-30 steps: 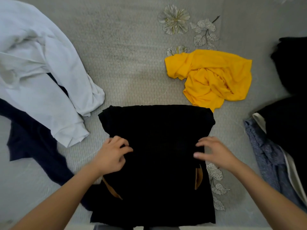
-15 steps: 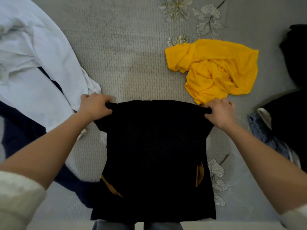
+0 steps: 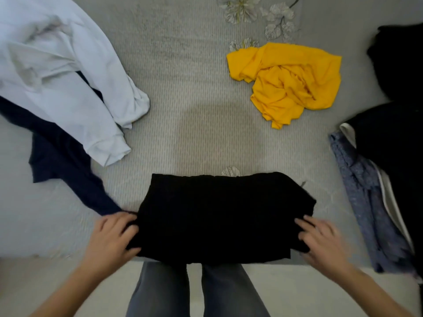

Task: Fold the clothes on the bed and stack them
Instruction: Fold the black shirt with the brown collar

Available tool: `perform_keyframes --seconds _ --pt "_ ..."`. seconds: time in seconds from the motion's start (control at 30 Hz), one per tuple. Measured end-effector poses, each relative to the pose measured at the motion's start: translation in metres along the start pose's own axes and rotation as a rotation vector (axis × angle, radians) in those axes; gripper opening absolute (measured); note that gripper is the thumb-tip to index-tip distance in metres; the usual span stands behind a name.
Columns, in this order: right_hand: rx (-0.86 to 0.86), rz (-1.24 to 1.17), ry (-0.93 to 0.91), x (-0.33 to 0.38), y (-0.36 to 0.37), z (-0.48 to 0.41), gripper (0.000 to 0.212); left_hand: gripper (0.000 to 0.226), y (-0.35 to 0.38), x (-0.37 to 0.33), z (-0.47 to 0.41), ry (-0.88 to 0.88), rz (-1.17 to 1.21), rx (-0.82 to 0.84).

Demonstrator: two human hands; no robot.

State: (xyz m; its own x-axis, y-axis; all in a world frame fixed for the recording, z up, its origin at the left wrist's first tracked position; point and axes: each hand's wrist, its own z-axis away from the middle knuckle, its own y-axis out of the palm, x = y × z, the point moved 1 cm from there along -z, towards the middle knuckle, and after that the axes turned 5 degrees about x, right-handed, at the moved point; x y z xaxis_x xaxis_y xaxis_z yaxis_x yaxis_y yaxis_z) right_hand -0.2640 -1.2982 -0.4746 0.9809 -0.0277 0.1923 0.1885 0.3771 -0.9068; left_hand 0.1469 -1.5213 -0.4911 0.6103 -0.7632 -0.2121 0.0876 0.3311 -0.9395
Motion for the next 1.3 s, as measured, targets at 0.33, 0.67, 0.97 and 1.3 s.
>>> perform_keyframes --seconds 0.33,0.67,0.97,1.3 --pt "-0.279 -0.765 0.888 0.037 0.042 -0.003 0.053 0.048 0.038 -0.053 0.000 -0.562 0.309 0.130" --pt "-0.282 -1.437 1.109 0.057 0.062 -0.022 0.060 0.075 0.062 -0.033 -0.034 -0.723 0.681 0.145" --pt "-0.520 -1.220 1.087 0.099 0.009 -0.007 0.052 0.056 0.060 -0.060 -0.010 0.009 -0.014 0.490" --pt "0.055 -1.029 0.245 0.289 -0.062 -0.101 0.075 0.046 -0.001 -0.023 0.006 -0.818 1.992 0.254"
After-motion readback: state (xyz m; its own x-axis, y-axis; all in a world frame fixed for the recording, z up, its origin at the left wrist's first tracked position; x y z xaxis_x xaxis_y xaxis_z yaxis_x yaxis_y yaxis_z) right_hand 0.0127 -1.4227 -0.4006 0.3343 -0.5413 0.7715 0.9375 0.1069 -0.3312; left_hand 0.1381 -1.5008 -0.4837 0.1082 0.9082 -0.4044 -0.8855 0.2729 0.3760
